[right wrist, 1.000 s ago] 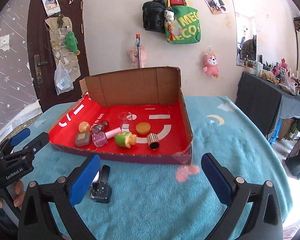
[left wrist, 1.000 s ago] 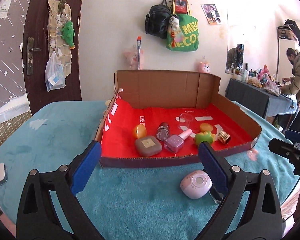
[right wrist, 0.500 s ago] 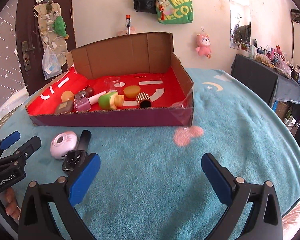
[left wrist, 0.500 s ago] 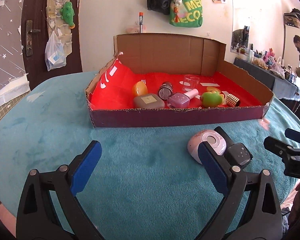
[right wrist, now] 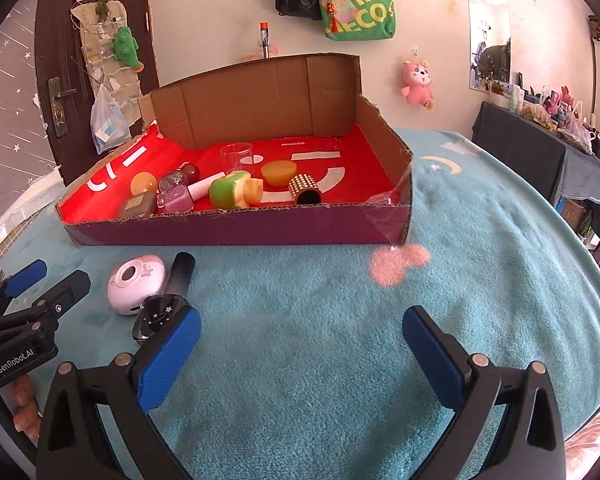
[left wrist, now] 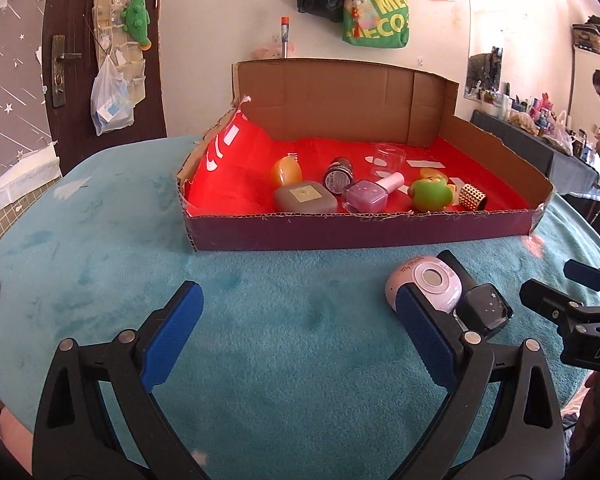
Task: Organize rigid objects
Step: 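Grasp the pink round gadget with the left tool while the right tool grasps the black square bottle, then carry the pink gadget and black bottle into the red box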
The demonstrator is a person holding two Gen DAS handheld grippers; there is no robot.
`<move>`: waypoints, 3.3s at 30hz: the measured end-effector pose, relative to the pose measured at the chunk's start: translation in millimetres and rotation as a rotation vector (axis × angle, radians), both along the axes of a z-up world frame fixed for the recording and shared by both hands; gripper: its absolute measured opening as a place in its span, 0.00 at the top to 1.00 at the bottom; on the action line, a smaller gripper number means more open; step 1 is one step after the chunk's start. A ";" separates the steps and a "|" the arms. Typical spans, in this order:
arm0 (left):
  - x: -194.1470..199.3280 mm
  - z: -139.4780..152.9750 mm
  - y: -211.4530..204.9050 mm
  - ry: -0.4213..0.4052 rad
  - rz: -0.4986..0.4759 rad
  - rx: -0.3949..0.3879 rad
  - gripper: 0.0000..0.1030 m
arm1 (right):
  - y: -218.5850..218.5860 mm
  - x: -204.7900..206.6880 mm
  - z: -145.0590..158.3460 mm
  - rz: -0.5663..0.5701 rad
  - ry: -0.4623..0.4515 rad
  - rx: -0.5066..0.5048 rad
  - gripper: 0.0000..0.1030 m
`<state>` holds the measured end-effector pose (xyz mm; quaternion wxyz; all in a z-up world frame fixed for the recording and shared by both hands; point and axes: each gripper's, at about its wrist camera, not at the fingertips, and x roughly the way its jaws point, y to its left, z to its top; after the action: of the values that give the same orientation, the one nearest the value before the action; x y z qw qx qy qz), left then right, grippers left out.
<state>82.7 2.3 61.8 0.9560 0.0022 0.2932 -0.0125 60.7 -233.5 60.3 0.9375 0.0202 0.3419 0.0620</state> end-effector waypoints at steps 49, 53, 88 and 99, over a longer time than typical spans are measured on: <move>48.5 3.8 -52.1 0.231 -0.438 0.050 0.30 | 11.8 40.4 -8.4 0.232 0.151 -0.022 0.19; 50.1 2.9 -55.4 0.241 -0.459 0.035 0.36 | 16.9 40.7 -8.0 0.255 0.143 -0.008 0.27; 72.7 69.2 -25.1 0.141 -0.411 -0.090 0.57 | 12.1 36.7 59.3 0.298 -0.078 0.104 0.63; 147.4 75.3 -16.6 0.234 -0.344 -0.081 0.57 | 9.6 113.3 96.8 0.269 -0.092 0.086 0.63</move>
<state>230.2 -14.3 137.0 0.8984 0.0126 0.3969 -0.1876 174.1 -223.9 157.1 0.9336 0.0117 0.2954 0.2025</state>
